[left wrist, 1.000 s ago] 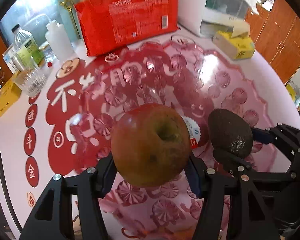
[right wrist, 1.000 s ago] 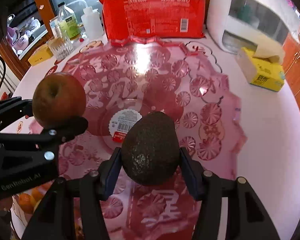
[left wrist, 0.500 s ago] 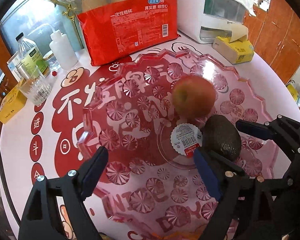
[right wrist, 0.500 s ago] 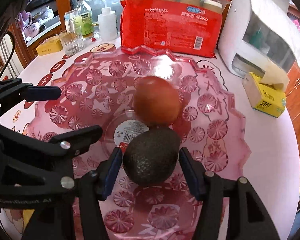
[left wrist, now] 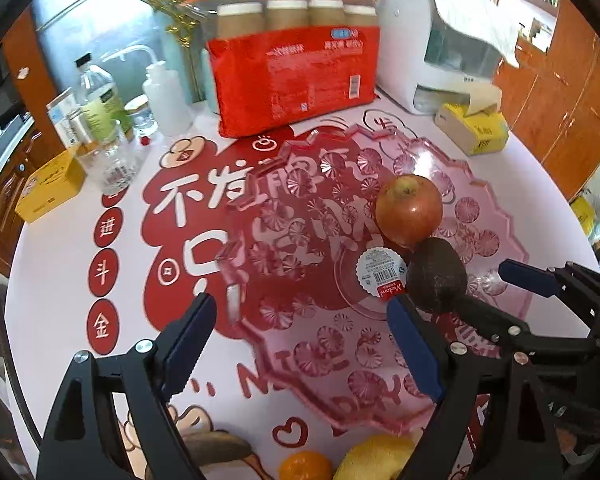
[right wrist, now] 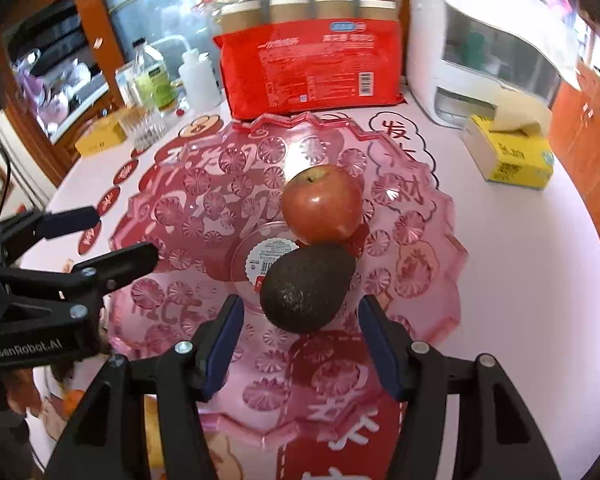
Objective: Organize fruits
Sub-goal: 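Lower the apple into the bowl and open the left gripper while the right releases the avocado, then withdraw both open grippers from the bowl back toward the fruit pile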
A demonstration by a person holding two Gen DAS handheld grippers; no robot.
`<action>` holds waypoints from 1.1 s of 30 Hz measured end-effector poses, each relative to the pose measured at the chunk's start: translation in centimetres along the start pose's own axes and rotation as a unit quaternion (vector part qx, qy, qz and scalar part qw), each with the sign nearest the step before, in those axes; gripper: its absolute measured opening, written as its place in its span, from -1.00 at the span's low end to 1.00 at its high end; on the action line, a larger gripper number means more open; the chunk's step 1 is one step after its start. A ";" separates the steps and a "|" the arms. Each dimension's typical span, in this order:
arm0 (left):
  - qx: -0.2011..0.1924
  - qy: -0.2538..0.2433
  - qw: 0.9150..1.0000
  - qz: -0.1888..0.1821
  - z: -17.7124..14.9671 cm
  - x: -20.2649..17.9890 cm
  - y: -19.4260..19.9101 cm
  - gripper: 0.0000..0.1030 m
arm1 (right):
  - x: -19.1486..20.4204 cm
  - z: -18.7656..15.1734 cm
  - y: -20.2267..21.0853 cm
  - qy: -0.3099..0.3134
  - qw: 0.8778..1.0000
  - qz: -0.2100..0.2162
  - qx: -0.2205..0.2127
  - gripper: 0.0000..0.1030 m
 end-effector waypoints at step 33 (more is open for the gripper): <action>-0.070 0.061 0.995 -0.025 -5.7 6.6 18.9 0.78 | 7.2 -4.0 16.9 -0.029 0.997 -0.008 -0.071 0.17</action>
Point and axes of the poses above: each gripper's, at about its wrist camera, not at the fingertips, and y roughly against the way its jaws point, x to its left, z to its top, the point moved 7 cm from there along -y, roughly the way its jaws point, and after that the axes turned 7 degrees about y, right-handed, at the moved point
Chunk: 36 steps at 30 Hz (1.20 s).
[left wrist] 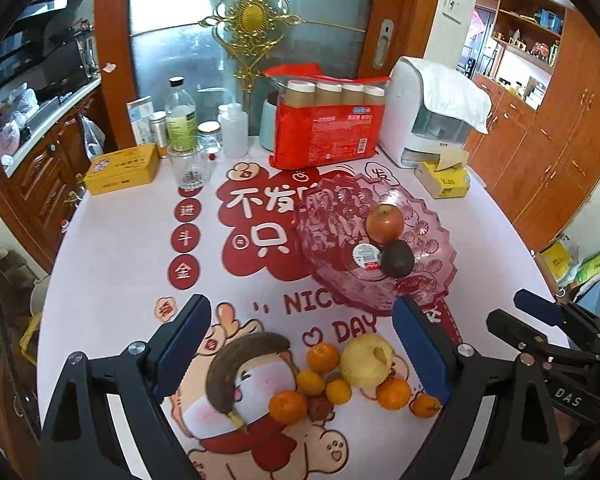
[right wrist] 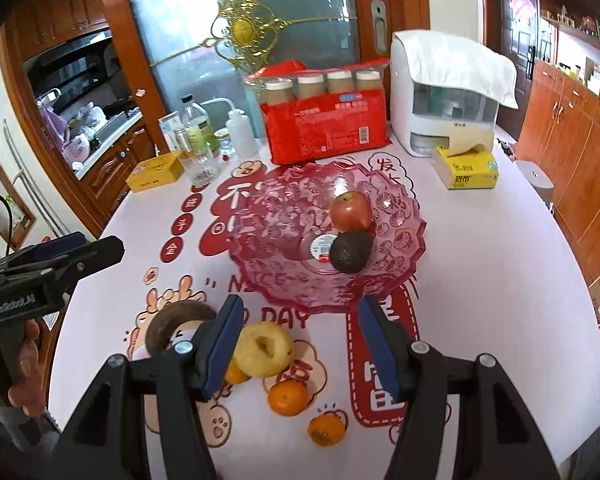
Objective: Organize fruits
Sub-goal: 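Withdraw both open grippers from the bowl back toward the fruit pile, then grasp the dark banana with the left gripper while the right grasps the yellow pear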
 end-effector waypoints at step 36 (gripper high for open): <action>0.116 0.059 0.985 0.109 -10.2 11.7 -6.8 0.78 | 5.2 -6.9 -8.2 -0.005 0.993 0.066 0.098 0.44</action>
Point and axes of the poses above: each gripper's, at about its wrist camera, not at the fingertips, and y roughly against the way its jaws point, x to its left, z to its top, the point moved 7 cm from there along -y, roughly the way its jaws point, and after that the axes turned 7 degrees about y, right-handed, at the moved point
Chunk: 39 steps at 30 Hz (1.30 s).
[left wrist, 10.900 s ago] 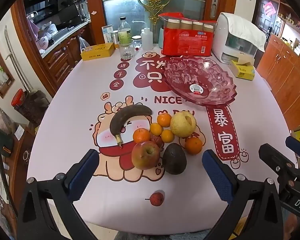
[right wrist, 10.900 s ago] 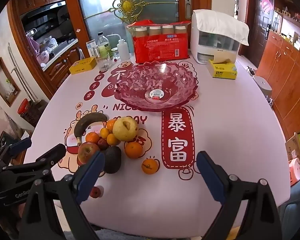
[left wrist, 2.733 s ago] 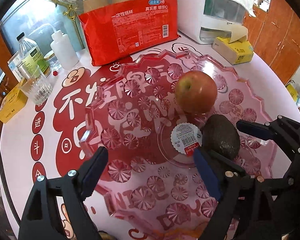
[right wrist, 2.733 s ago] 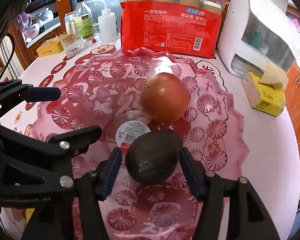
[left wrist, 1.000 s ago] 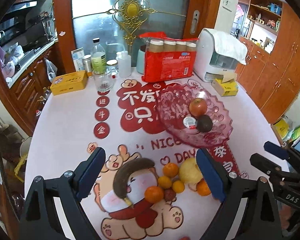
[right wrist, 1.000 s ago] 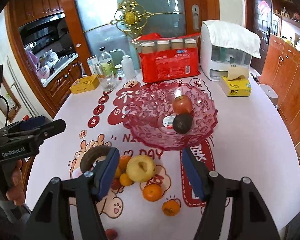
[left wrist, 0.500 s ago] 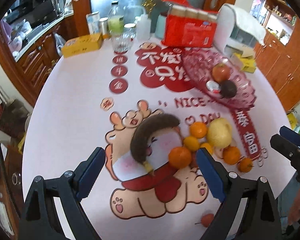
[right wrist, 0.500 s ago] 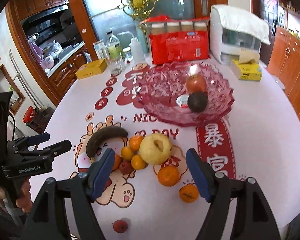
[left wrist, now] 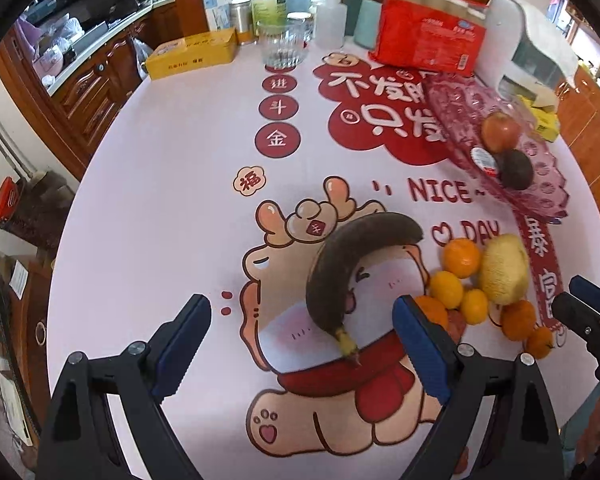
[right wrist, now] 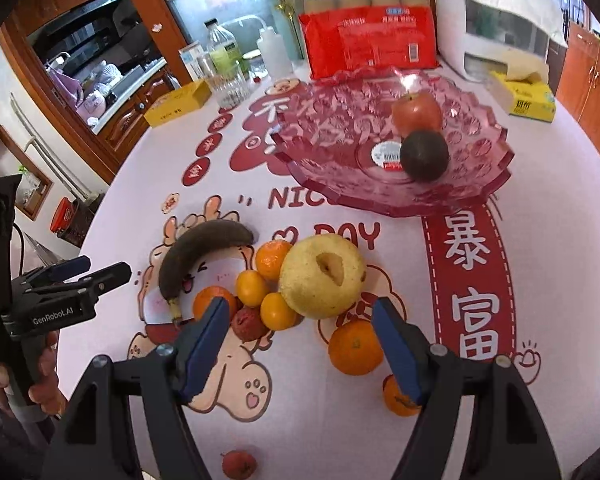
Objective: Organize fruits
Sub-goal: 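Grasp the dark banana with the left gripper while the right grasps the yellow pear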
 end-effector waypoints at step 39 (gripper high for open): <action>0.009 -0.014 1.000 -0.014 1.2 -3.9 -9.6 -0.15 | -2.5 1.1 -10.0 -0.045 0.995 0.057 0.072 0.41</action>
Point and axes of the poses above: each gripper's, at about its wrist camera, not at the fingertips, and y roughly against the way its jaws point, x to its left, z to its top, the point moved 7 cm from there along -y, roughly the way its jaws point, and after that the axes turned 7 degrees about y, right-handed, at the moved point
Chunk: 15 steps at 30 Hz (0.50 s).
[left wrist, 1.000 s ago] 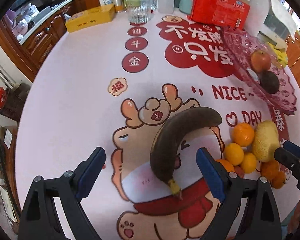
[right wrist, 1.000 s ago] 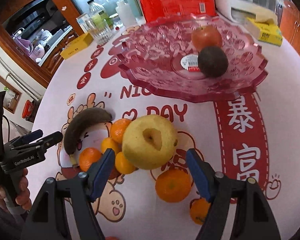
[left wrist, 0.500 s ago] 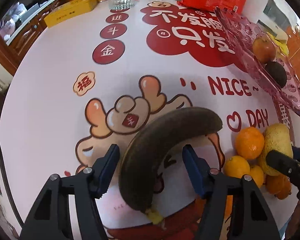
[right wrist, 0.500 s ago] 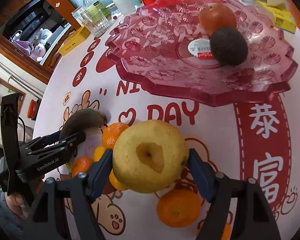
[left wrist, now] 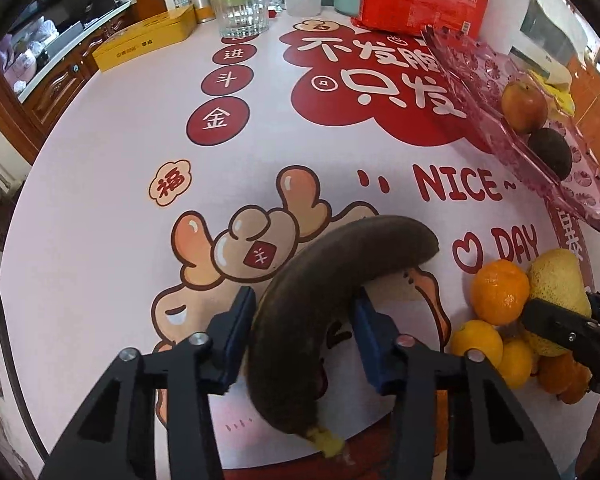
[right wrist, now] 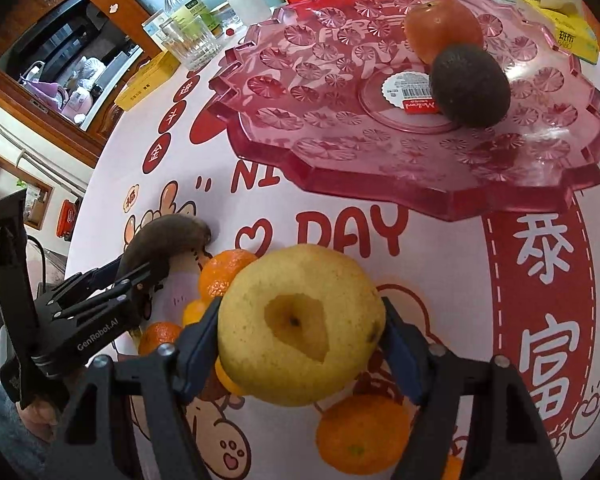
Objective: Organize fruits
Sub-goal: 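Grasp the dark banana with the left gripper while the right grasps the yellow pear, then carry the banana in the left gripper while the right carries the pear to the bowl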
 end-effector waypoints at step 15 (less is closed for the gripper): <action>-0.032 0.049 0.997 -0.050 -0.7 1.2 2.5 -0.39 | 1.0 0.1 2.5 0.023 0.999 -0.027 -0.032 0.40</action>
Point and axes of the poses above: each gripper's, at about its wrist camera, not at the fingertips, and y roughly against the way its jaws point, x to its left, z to its top, the point moved 7 cm from there along -y, roughly the way its jaws point, and after that the axes turned 7 degrees about y, right-handed, at the moved point
